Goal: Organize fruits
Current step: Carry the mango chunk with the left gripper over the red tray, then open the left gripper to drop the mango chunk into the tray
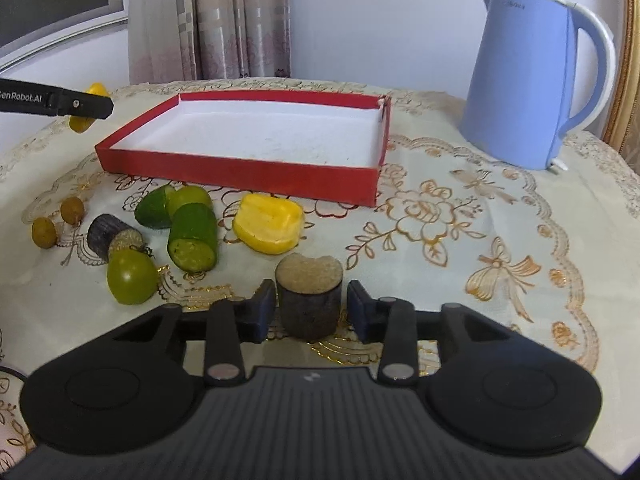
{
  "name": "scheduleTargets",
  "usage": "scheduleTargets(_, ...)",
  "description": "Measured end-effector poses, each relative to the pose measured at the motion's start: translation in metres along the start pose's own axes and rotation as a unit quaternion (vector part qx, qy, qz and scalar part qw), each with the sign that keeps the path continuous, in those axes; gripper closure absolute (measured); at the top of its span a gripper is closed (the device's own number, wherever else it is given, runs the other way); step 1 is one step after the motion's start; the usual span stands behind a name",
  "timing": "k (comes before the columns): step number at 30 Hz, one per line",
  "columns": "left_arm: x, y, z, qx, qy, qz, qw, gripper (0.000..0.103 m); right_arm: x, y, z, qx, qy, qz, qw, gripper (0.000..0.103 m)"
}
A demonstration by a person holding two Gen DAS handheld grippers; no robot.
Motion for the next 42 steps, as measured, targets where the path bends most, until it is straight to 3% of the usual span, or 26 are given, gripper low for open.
scheduleTargets(12,-0.013,-0.005,0.002,-0.002,-0.006,-0.003,1.0,0.067,0.023,-0.011,-0.012,0.023,0.001,0.034,0.999,0.072)
scheduleTargets(34,-0.132,-0.034,0.033,0.005,-0.06,-0.049,0.997,0.065,0.026,-0.015,-0.016,0.032,-0.001,0.044,0.999,0.072)
scheduleTargets(42,-0.147,-0.026,0.035,0.008,-0.086,-0.063,0.9943,0.06,0.028,-0.017,-0.015,0.032,0.007,0.045,0.998,0.072)
Point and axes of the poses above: each gripper's, at about its wrist camera, not at the fingertips, and x roughly against the way its jaws point, z to its right, y to its underside, the point moved 3 cm from there along -x, roughly the way its jaws point, and after that the axes turned 15 degrees about -y, right-handed, at the moved point
